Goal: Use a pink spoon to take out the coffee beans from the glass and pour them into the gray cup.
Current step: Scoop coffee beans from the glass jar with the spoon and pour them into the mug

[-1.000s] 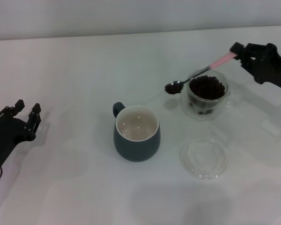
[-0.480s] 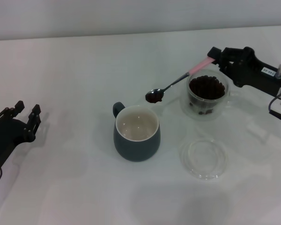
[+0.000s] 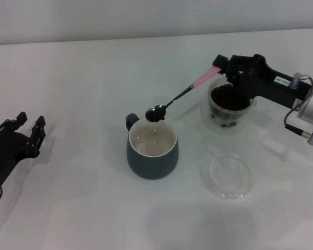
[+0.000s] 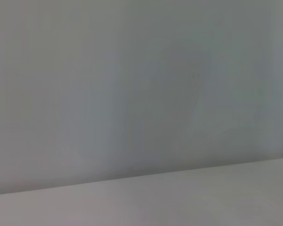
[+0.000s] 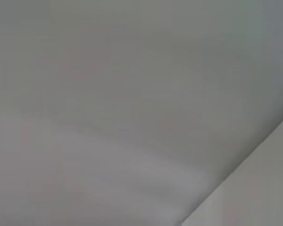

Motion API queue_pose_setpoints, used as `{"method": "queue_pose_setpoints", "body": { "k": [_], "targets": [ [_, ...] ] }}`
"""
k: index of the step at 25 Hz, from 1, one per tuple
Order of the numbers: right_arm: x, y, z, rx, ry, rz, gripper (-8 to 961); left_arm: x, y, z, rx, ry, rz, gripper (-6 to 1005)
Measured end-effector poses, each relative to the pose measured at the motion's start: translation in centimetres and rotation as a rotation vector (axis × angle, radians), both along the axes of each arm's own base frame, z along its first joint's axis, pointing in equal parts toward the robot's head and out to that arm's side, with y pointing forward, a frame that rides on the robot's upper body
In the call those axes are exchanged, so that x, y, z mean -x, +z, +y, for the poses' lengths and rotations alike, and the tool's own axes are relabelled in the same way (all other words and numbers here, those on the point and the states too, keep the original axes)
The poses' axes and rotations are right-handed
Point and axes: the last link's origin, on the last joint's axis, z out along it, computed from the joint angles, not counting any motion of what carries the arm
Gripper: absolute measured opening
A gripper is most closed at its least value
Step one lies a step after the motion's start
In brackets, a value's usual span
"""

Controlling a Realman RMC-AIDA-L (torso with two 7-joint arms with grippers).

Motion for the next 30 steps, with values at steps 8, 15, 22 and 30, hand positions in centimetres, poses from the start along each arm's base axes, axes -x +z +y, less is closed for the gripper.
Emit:
{"method": "queue_pose_setpoints", "body": {
  "k": [8, 15, 22, 30],
  "targets": [
    [0.6, -0.4, 0.2, -0.024, 0.069, -0.055, 150, 0.0, 0.0, 0.0, 0.000, 0.000, 0.000, 414],
    [1.0, 0.1, 0.3, -0.086, 0.162, -0.119, 151, 0.0, 0.0, 0.0, -0.002, 0.001, -0.001, 414],
    [2.0, 0.1, 0.3, -0.124, 0.301, -0.192, 153, -0.1, 0.0, 0.1, -0.002, -0.001, -0.001, 412],
    [3.0, -0.1, 0.8, -0.151, 0.430, -0.296, 155, 0.0, 0.0, 0.1, -0.002, 0.000, 0.000, 412]
  ]
}}
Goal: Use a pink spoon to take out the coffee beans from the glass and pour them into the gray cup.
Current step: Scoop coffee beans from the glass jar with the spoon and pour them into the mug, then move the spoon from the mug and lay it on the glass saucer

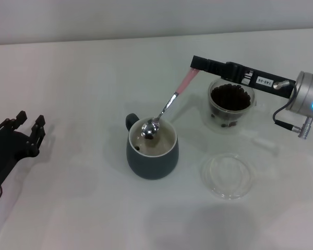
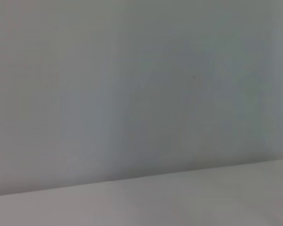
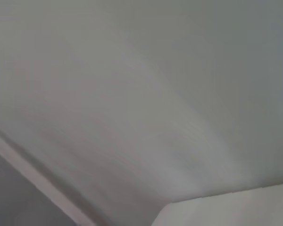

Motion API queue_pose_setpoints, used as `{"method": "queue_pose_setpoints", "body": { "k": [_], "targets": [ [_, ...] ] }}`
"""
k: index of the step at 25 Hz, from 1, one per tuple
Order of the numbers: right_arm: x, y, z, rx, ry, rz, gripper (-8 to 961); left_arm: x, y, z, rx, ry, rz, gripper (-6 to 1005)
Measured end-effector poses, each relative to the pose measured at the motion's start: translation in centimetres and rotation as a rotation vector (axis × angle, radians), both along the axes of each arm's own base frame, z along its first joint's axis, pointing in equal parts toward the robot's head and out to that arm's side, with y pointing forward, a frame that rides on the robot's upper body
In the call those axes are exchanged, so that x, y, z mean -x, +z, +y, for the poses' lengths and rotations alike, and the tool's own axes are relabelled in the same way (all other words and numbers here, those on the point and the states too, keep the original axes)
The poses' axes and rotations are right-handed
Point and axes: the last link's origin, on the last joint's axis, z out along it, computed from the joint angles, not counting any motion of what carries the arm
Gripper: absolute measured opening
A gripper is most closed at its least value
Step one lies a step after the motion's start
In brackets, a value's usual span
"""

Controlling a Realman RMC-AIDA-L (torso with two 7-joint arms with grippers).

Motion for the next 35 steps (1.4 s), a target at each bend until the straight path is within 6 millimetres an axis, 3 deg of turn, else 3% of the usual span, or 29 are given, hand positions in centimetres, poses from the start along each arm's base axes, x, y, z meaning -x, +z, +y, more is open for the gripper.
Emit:
{"method": "queue_pose_setpoints", "body": {
  "k": [18, 35],
  "targets": [
    [-0.3, 2.4, -1.3, -0.008, -0.014, 0.140, 158, 0.2, 0.1, 0.1, -0.002, 0.007, 0.004, 412],
    [-4.9, 7.6, -4.0, -0.075, -0.044, 0.007, 162, -0.3, 0.0, 0.6, -0.001, -0.003, 0.003, 412]
  ]
}}
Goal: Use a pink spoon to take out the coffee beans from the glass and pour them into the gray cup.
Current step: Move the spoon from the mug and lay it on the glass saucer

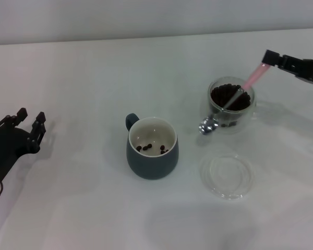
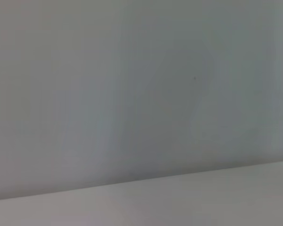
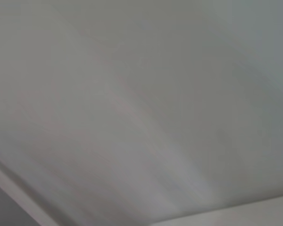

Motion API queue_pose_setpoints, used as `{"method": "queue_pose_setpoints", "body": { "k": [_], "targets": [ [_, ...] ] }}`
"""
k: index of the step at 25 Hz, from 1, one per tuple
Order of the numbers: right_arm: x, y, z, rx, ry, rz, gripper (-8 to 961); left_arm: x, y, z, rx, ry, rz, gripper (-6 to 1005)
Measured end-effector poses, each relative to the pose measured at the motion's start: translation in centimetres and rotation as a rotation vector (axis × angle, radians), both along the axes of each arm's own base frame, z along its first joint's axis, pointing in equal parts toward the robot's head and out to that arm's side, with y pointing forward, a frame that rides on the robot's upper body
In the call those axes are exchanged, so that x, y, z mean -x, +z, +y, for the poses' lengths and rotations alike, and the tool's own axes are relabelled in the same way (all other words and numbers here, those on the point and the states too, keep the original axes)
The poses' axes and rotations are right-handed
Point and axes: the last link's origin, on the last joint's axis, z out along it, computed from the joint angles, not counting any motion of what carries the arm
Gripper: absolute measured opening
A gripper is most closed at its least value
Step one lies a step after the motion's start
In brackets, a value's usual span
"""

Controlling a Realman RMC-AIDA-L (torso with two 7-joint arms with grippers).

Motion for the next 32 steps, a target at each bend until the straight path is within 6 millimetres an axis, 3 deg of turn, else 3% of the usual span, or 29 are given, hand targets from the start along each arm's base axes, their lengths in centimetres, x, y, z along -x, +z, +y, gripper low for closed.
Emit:
{"method": "queue_pose_setpoints", "body": {
  "k": [9, 18, 32],
  "targets": [
    [-1.9, 1.0, -1.5, 0.020, -0.033, -0.064, 164, -0.1, -0.1, 0.1, 0.005, -0.006, 0.003, 413],
    [-2.2, -0.9, -2.0, 0.091, -0.038, -0.126, 165, -0.5, -0.1, 0.5, 0.005, -0.016, 0.004, 413],
    [-3.4, -1.5, -2.3, 0.102, -0.058, -0.212, 168, -0.3, -0.1, 0.5, 0.007, -0.013, 0.008, 412]
  ]
}}
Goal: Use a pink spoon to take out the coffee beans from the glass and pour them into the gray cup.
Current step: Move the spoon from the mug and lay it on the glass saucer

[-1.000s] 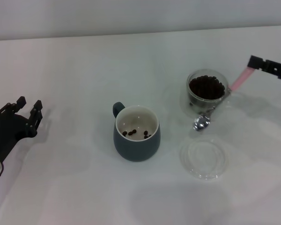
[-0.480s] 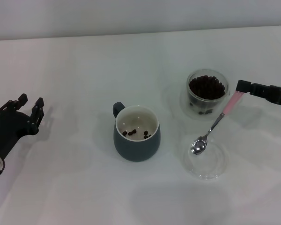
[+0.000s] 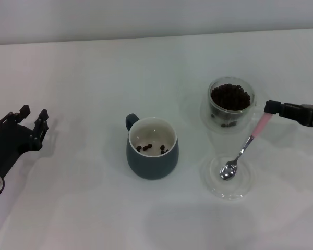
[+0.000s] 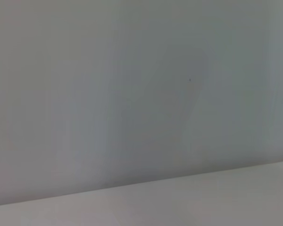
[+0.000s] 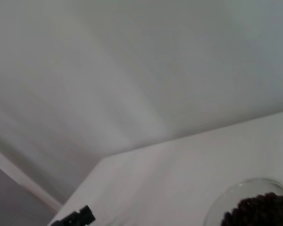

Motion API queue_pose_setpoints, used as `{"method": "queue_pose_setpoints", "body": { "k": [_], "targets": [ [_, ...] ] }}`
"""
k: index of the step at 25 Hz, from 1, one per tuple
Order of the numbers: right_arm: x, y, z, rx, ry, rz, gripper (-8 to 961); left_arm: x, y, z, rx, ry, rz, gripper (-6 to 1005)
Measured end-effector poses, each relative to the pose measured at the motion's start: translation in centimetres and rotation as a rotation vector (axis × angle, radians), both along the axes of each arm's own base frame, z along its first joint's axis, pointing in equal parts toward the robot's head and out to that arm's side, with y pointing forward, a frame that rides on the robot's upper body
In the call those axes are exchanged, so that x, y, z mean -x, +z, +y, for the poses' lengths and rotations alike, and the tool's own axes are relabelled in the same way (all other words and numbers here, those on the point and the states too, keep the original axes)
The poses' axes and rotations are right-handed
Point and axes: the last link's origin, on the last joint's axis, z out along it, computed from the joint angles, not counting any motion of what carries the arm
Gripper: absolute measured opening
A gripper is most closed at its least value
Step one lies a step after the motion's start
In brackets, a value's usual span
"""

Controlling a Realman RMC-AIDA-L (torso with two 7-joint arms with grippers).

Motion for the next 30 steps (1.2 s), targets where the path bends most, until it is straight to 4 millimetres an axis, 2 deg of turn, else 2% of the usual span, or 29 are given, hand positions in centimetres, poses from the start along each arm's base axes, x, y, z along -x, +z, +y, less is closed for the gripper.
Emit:
{"method": "queue_pose_setpoints", "body": {
  "k": [30],
  "targets": [
    [-0.8, -1.7, -0.5, 0.081, -0.123, 0.032, 175, 0.0, 0.0, 0.1, -0.003, 0.003, -0.001, 413]
  ]
}}
